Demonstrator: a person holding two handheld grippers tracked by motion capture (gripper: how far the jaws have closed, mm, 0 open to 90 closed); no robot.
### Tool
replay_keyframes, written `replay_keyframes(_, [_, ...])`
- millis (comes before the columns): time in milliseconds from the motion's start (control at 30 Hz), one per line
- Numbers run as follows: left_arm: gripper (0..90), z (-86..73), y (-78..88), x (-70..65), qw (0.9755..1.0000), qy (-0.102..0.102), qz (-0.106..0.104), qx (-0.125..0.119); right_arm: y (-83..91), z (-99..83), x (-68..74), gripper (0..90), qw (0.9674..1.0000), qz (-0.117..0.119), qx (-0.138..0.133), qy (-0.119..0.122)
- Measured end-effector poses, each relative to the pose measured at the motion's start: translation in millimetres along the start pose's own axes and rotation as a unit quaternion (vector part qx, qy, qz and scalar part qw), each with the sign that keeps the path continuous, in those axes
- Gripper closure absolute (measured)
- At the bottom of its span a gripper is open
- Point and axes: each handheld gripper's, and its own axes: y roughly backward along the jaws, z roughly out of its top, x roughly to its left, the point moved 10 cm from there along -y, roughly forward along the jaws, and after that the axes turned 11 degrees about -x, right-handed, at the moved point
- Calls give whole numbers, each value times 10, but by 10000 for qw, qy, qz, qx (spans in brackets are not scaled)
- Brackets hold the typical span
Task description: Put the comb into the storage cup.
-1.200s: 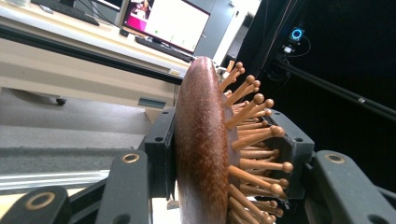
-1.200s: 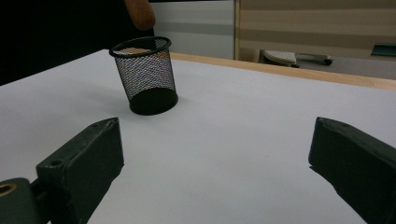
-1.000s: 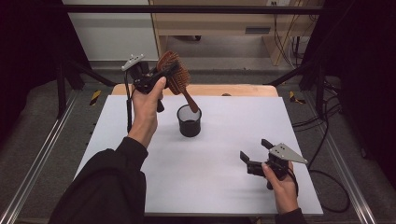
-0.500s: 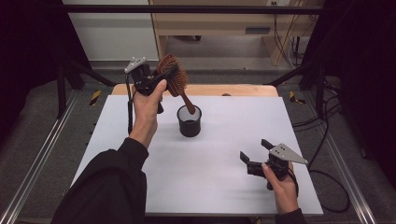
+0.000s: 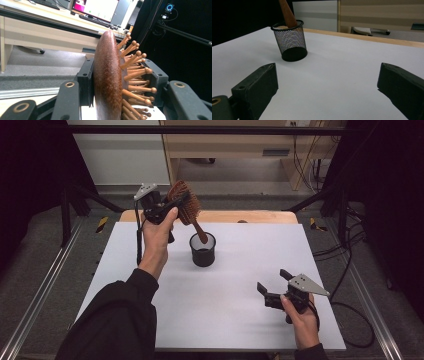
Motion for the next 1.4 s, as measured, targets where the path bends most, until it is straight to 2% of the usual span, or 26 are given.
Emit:
replay_keyframes(1033, [505,-249,-24,29,9996,-109,65,251,-5,-3,6,37,10000,33,8,14])
replay_keyframes(1400, [505,-360,-52,-28,9993,-139,-1,361,-10,-7,10,37,10000,58,12,40])
